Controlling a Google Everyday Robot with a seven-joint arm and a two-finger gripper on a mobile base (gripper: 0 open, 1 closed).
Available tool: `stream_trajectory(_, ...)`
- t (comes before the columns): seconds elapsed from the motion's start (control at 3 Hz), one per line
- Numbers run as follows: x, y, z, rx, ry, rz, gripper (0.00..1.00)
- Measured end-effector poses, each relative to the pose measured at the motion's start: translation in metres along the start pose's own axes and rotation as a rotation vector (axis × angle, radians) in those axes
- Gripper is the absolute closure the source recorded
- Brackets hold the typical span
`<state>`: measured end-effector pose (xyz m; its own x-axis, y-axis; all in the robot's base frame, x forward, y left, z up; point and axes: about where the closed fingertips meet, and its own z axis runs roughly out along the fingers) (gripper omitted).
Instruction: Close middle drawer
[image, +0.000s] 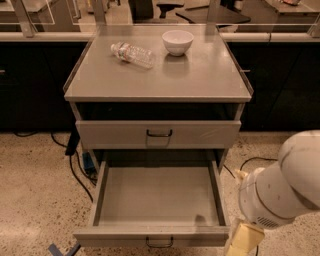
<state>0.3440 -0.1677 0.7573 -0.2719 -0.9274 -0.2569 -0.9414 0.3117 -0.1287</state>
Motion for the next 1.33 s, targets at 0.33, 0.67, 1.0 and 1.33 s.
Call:
stream_trajectory(0.33,0.003,0.025,0.036,-0.031,0.007,0.005,0.00)
stream_trajectory(0.67,0.002,0.025,0.036,-0.030,0.006,0.000,0.00)
stream_trajectory(1.0,0.000,0.030,0.053,-0.023,-0.005,-0.037,0.00)
stream_trajectory(1.33,0.000,0.046,0.096,-0.078,-0.035,-0.047,0.00)
